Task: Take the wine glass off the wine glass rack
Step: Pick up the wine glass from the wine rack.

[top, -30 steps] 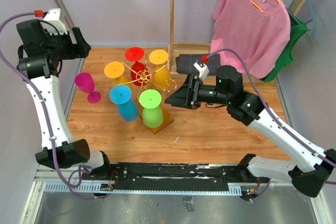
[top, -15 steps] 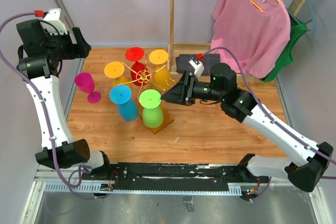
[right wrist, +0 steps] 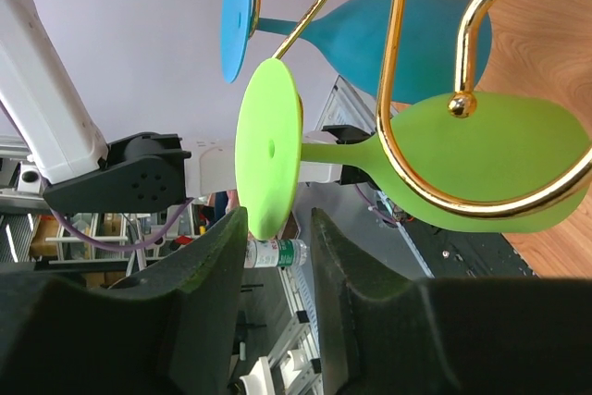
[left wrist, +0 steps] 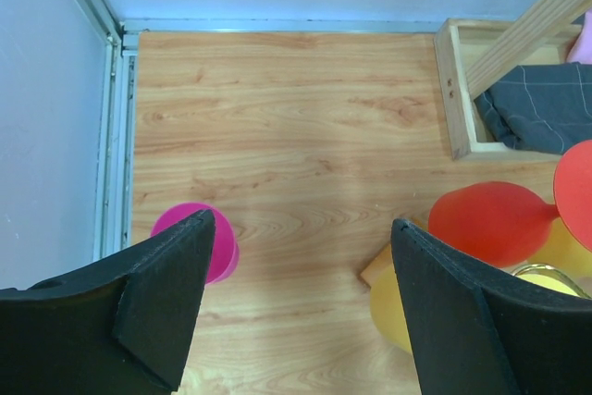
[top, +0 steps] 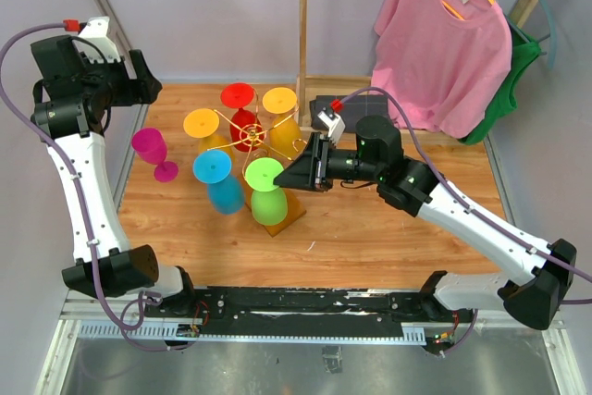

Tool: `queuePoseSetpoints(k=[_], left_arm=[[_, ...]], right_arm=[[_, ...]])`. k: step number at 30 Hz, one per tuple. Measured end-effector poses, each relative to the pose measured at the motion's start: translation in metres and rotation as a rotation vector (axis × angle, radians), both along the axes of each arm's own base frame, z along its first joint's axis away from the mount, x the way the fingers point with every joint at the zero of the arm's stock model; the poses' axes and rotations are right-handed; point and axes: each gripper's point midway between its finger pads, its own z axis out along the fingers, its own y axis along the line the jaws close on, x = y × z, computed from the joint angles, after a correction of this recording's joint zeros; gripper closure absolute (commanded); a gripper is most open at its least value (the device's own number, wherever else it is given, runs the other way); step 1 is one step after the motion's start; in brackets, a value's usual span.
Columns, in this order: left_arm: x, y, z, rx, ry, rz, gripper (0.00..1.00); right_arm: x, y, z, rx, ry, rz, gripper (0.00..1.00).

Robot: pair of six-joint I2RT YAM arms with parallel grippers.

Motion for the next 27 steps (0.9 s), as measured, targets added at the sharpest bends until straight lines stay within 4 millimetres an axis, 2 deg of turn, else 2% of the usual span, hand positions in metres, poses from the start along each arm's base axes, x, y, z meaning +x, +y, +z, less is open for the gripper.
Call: queuePoseSetpoints(k=[8, 14, 27], left_arm=[[0.0, -0.001, -0.001, -0.004, 0.001, -0.007, 0.18], [0.0, -0.001, -0.004, -0.003, 0.008, -0.009, 0.18], [-0.001, -0.002, -0.01, -0.005, 0.022, -0.012, 0.18]], right_arm=[[0.0, 0.0, 0.001, 0.003, -0.002, -0.001, 0.83], [0.0, 0.0, 0.005, 0.017, -0.012, -0.001, 0.99], [-0.004, -0.004, 0.023, 0.075, -0.031, -0.006, 0.99]])
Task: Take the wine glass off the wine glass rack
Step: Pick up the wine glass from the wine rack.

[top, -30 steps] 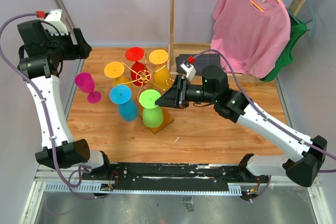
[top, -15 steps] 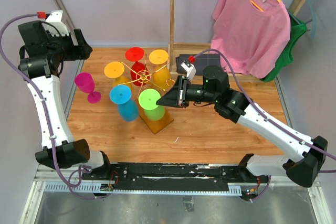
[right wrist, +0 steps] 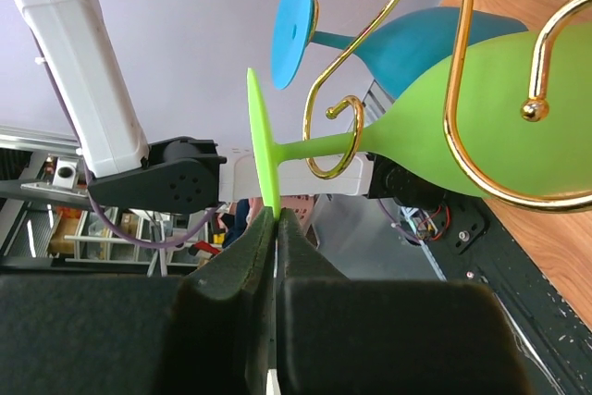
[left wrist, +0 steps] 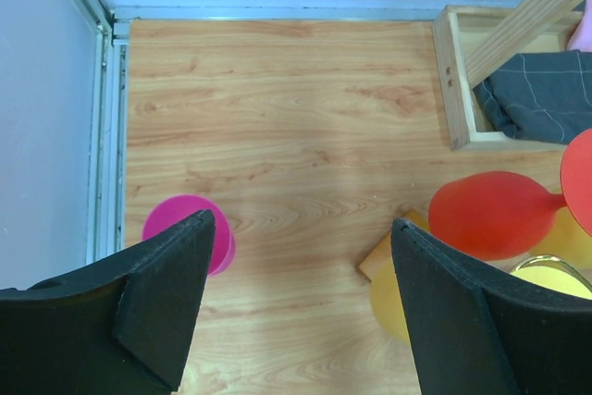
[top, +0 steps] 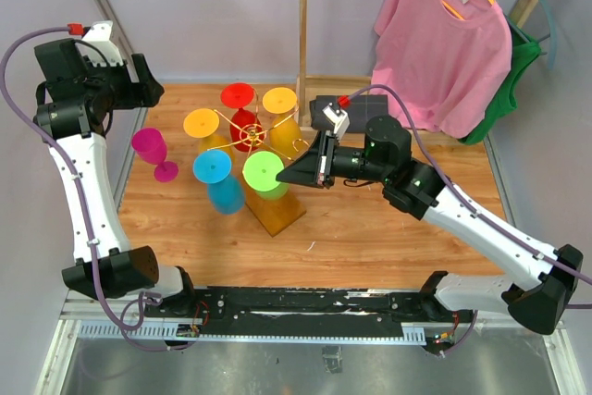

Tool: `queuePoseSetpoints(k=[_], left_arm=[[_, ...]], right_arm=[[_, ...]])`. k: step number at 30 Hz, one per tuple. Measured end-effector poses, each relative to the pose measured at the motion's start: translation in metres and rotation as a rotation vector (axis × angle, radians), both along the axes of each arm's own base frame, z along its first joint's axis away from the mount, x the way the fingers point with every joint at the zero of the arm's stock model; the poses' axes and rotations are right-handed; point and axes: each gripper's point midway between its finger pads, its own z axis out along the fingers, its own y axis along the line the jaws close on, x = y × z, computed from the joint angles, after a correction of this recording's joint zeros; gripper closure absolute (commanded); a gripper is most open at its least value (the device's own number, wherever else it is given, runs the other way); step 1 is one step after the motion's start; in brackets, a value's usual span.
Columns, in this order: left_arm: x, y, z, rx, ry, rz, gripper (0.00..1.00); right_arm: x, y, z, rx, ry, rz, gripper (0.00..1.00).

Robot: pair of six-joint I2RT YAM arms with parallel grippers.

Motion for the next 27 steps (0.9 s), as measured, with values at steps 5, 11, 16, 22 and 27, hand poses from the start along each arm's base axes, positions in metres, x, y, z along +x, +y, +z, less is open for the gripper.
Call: queuePoseSetpoints(k=[5, 11, 16, 22, 27], left_arm=[[-0.001, 0.0, 0.0, 0.0, -0.001, 0.0, 0.18], [-0.004, -0.001, -0.001, 0.003, 0.001, -0.001, 0.18], [-0.005, -0.002, -0.001, 0.004, 0.0, -0.001, 0.18], [-0.006, -0.002, -0.002, 0.004, 0.001, -0.001, 0.18], [-0.006, -0.002, -0.002, 0.004, 0.001, -0.001, 0.18]], right_arm=[[0.001, 0.002, -0.002, 0.016, 0.027, -0.004, 0.99], [0.0, 0.003, -0.003, 0.032, 0.068, -0.006, 0.99], [0.001, 0.005, 0.006, 0.074, 0.082, -0.006, 0.99], [0.001, 0.005, 0.011, 0.098, 0.095, -0.006, 0.99], [0.001, 0.005, 0.007, 0.092, 0.11, -0.007, 0.99]])
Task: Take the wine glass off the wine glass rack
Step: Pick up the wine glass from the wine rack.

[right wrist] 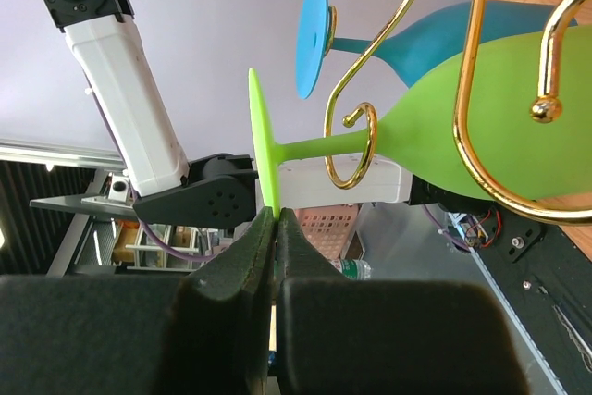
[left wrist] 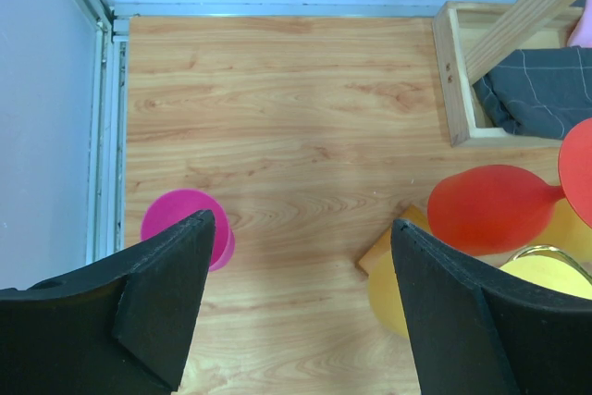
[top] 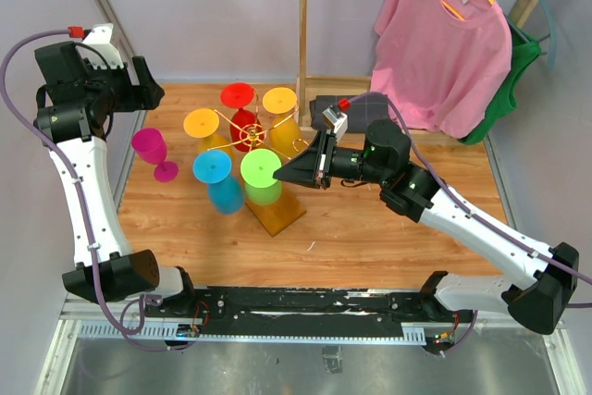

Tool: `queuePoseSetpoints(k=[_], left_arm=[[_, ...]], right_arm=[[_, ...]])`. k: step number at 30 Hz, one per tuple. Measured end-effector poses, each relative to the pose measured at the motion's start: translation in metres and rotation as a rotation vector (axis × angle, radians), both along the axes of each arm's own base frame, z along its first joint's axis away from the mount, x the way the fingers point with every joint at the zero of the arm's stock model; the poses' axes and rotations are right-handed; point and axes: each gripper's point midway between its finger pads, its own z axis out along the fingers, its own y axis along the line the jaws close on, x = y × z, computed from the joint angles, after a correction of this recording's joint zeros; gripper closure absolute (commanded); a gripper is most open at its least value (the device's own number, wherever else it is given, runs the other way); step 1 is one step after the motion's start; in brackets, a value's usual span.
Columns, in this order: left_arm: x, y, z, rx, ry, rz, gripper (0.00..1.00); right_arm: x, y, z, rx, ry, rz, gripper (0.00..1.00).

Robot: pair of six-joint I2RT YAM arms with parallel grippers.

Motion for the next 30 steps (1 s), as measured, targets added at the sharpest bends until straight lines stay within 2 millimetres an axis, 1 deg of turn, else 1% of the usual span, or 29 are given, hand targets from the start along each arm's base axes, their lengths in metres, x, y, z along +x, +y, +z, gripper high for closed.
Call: queuePoseSetpoints(k=[15, 26, 30], left_arm=[[-0.003, -0.001, 0.003, 0.005, -0.009, -0.001, 0.18], [-0.003, -0.001, 0.002, 0.005, -0.006, 0.0, 0.18], [-0.003, -0.001, 0.002, 0.004, -0.006, -0.001, 0.18]], right_arm=[[-0.003, 0.001, 0.001, -0.001, 0.005, 0.021, 0.99], [0.004, 0.01, 0.004, -0.04, 0.017, 0.031, 0.99], [0.004, 0.01, 0.001, -0.054, 0.027, 0.033, 0.99]])
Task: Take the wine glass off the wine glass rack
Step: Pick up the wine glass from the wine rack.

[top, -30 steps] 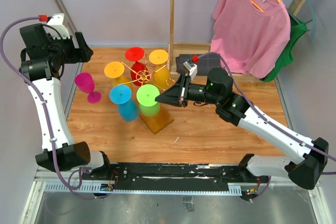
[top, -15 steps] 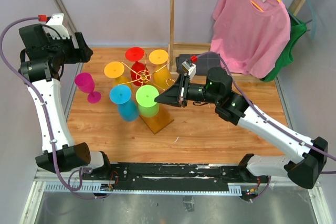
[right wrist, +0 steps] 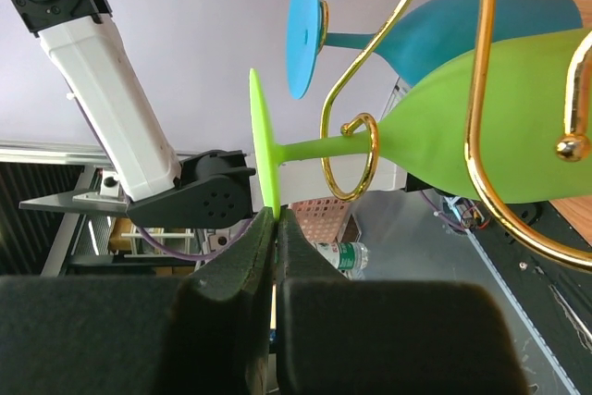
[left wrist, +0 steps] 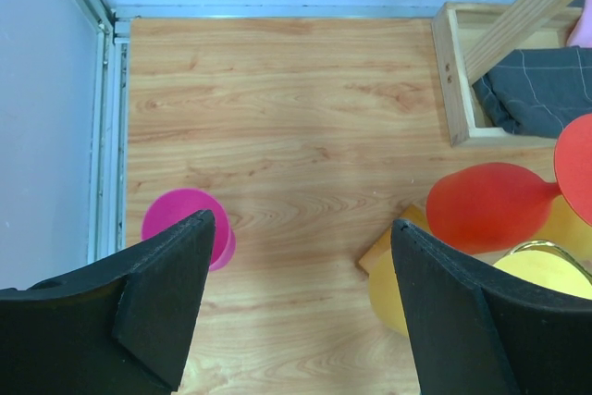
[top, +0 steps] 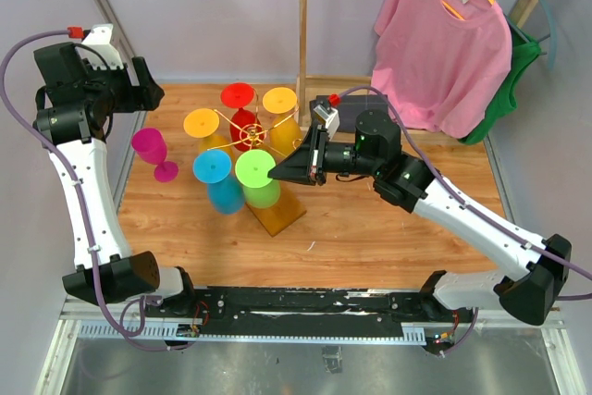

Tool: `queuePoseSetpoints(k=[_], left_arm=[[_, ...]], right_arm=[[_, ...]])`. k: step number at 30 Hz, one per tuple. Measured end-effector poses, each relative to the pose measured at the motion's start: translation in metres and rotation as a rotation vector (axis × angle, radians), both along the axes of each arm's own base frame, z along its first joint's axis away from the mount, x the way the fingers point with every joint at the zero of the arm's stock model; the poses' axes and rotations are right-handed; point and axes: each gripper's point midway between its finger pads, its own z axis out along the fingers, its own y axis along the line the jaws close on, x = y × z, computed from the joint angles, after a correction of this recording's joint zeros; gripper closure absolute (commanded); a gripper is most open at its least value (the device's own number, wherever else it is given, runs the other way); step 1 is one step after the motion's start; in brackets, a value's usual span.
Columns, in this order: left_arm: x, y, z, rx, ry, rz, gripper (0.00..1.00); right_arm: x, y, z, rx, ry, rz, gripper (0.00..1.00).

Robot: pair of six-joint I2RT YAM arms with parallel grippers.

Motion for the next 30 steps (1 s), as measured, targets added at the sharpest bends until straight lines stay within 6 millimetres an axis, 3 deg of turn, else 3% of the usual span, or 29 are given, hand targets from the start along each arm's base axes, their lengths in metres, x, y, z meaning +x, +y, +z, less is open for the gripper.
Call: queuePoseSetpoints(k=[17, 30], left_arm=[[0.0, 0.0, 0.0, 0.0, 0.001, 0.0, 0.18], [0.0, 0.0, -0.001, -0.001, 0.002, 0.0, 0.18]], right_arm=[[0.006, 0.007, -0.018, -0.044, 0.039, 0.001, 0.99], [0.009, 0.009, -0.015, -0.038, 0.034, -0.002, 0.99]])
